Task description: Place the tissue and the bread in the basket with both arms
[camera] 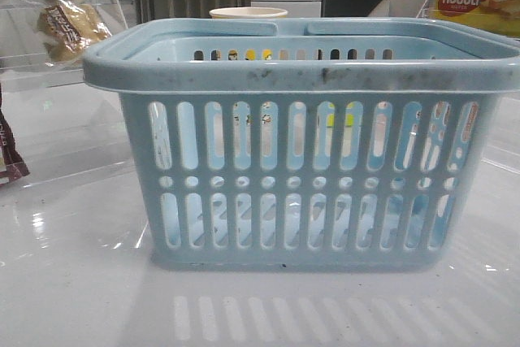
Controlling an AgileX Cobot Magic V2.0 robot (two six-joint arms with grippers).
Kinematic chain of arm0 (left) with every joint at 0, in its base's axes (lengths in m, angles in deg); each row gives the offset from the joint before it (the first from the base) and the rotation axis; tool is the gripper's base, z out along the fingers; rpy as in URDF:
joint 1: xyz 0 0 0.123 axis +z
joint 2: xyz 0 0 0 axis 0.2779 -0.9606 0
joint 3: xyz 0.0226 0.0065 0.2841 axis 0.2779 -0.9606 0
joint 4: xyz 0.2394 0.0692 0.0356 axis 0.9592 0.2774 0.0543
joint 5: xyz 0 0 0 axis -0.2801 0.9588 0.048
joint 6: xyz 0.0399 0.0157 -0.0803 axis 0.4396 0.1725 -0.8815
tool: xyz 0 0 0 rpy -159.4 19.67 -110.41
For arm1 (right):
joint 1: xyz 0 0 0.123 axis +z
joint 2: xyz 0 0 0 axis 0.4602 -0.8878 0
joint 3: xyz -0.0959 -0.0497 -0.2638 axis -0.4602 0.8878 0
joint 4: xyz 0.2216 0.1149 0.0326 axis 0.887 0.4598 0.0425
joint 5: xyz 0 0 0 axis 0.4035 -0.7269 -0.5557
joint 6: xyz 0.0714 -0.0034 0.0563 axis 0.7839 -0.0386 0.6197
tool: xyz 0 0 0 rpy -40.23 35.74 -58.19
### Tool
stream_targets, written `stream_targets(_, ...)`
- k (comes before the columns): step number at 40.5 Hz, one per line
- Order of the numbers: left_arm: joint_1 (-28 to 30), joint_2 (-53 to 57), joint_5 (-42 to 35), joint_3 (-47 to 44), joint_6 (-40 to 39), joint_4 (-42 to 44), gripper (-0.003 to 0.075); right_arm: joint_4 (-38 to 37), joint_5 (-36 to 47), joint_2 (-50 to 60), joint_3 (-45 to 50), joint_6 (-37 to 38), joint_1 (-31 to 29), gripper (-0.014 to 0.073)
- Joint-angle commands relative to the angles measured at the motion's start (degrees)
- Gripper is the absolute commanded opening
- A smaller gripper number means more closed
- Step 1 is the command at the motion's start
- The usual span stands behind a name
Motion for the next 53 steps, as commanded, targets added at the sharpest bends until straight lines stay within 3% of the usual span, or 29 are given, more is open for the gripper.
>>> stream_targets(1,-0.45,0.86,-5.01,-0.4,-0.14,-0.49,0.0093,0.24,4.68,1.09,-0.31,-0.44,-0.33,0.0057)
stream_targets(29,-0.45,0.86,-5.01,-0.4,-0.14,-0.49,0.0093,0.24,4.68,1.09,-0.31,-0.44,-0.33,0.0057)
stream_targets(36,-0.45,0.86,-11.56,0.27,-0.53,-0.49,0.0093,0.23,4.7,1.09,-1.35,-0.44,-0.33,0.0057)
stream_targets(43,-0.45,0.81,-10.99,7.62,-0.53,-0.49,0.0093,0.23,3.55,1.09,-8.38,-0.44,-0.27,0.0057)
stream_targets(53,-0.45,0.61,-4.21,23.38,-0.53,-0.74,0.0093,-1.4,-5.79,-0.2,-24.36,-0.44,-0.27,0.0057)
